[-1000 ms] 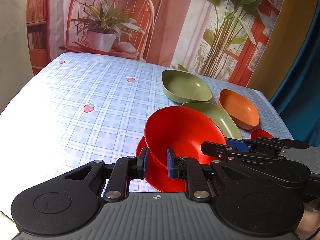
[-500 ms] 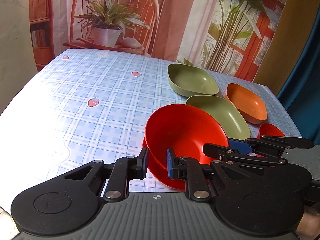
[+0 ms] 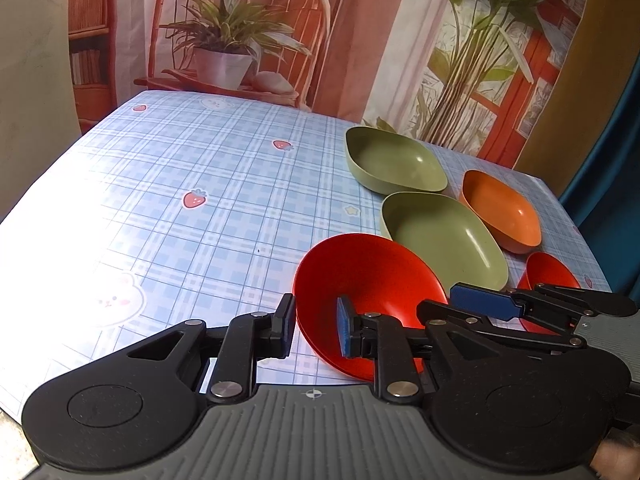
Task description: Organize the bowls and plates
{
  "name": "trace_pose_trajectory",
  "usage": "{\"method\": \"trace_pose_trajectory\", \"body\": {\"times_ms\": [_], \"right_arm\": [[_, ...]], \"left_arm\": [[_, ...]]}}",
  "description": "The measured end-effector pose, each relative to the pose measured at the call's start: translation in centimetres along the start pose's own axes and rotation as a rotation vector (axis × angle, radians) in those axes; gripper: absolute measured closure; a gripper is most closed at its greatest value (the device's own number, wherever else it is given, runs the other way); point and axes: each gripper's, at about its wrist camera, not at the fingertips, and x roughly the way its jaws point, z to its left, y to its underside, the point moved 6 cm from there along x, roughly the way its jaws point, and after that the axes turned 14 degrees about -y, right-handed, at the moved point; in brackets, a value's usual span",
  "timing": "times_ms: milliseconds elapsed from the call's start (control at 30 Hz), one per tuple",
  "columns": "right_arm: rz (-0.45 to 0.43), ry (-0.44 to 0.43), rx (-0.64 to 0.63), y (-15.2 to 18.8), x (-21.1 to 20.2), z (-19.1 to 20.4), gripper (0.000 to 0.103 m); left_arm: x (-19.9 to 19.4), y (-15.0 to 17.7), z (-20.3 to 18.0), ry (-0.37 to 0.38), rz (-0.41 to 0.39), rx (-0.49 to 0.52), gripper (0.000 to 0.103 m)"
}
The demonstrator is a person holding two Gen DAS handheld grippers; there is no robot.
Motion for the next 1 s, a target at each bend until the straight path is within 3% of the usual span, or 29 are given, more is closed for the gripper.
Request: {"method": "trace_pose_trajectory", "body": {"times_ms": [400,633,1000], "right_arm": [[-0.088,0.031,0.026,-0.6,-3.4,-1.8,0.075],[-0.153,0.061,0.061,-0.4,-6.2,-4.1,0.069],[-0.192,0.164,0.117,0.9,-10.0,-9.0,0.068]], "left_arm": [[-1.4,-0.9,-1.7,0.024,-0.056,0.022,0.078],[-2.0,-1.0,-2.4,0.034,-0.073,0.038,0.078],[-2.1,-1.1,-6.0,0.082,-0.078,0.105,0.078]]}}
